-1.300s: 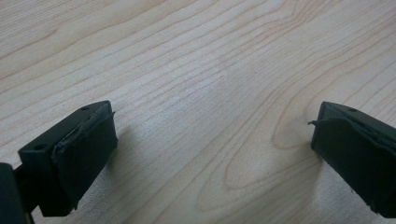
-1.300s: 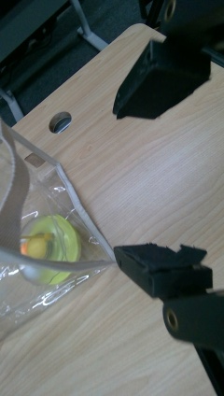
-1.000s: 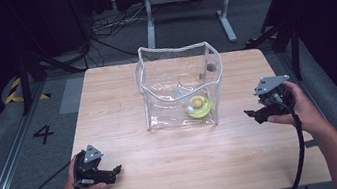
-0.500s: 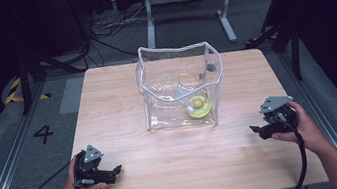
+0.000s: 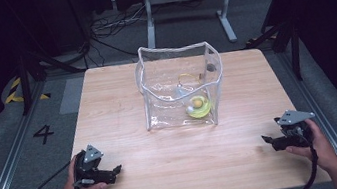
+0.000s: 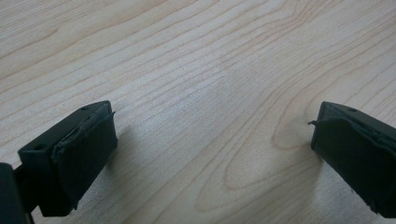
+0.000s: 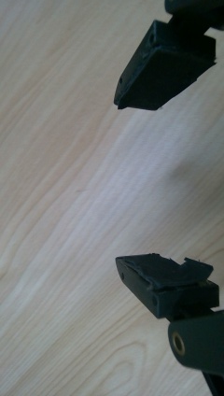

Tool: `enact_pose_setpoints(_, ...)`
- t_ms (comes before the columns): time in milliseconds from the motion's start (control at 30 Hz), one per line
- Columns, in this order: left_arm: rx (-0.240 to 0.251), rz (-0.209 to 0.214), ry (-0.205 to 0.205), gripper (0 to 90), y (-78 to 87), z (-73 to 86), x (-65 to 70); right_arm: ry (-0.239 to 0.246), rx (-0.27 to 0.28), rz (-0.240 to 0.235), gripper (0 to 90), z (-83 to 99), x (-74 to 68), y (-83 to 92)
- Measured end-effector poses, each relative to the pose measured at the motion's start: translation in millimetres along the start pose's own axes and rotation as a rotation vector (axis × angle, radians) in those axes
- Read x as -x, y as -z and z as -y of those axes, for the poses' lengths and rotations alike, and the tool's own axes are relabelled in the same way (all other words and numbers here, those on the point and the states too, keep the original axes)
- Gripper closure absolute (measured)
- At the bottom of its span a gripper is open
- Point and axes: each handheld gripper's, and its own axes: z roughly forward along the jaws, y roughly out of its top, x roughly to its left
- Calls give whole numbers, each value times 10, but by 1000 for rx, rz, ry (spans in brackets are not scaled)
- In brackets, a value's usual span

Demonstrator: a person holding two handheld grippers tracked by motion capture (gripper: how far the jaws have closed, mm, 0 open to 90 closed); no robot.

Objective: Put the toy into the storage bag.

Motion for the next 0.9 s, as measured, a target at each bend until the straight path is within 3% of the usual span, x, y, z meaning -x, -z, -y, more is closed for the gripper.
enact_pose_setpoints(300,0,-1,1,5,-1,-2,0,-119,51,-44,175,468,42,11)
enact_pose_setpoints(433,0,-3,1,5,-1,-2,1,-173,85,-53,162,575,58,31)
enact_pose_setpoints(500,0,-1,1,5,-2,-1,0,-217,71,-59,149,590,75,37)
enact_pose_setpoints(900,0,-8,11,5,3,5,9,-239,65,-44,145,582,57,31)
